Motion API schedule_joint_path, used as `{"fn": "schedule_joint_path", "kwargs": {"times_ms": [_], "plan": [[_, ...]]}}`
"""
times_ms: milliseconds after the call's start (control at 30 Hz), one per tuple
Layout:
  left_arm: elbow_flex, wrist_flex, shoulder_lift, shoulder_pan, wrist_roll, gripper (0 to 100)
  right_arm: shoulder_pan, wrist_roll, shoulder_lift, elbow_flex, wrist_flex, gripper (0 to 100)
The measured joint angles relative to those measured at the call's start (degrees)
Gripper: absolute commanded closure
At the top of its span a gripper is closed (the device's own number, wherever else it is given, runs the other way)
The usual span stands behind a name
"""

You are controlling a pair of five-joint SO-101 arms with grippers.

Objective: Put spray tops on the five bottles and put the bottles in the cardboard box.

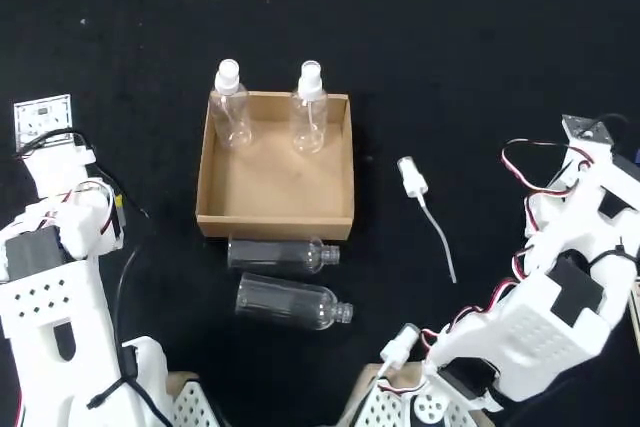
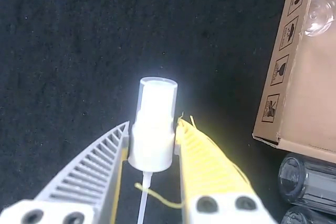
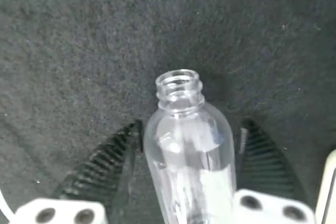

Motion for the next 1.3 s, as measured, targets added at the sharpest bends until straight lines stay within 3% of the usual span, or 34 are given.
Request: {"fn": "schedule_joint_path", "kwargs": {"times_ms": [533,767,967,1133,1300], "plan": [[0.00,0.00,0.00,0.00,0.00,97,-0.53,9.32,0.00,0.00,2.37,71.8],[0.00,0.00,0.00,0.00,0.00,97,0.26,9.32,0.00,0.18,1.05,98.9],[0.00,0.00,0.00,0.00,0.00,97,0.09,9.32,-3.69,0.26,2.29,98.8],[0.00,-3.96,0.00,0.18,0.00,97,-5.80,4.48,-14.86,-0.53,9.76,98.8],[-2.46,-9.76,0.00,0.18,0.00,97,-17.67,-5.10,-31.03,-0.88,14.51,98.8]]}}
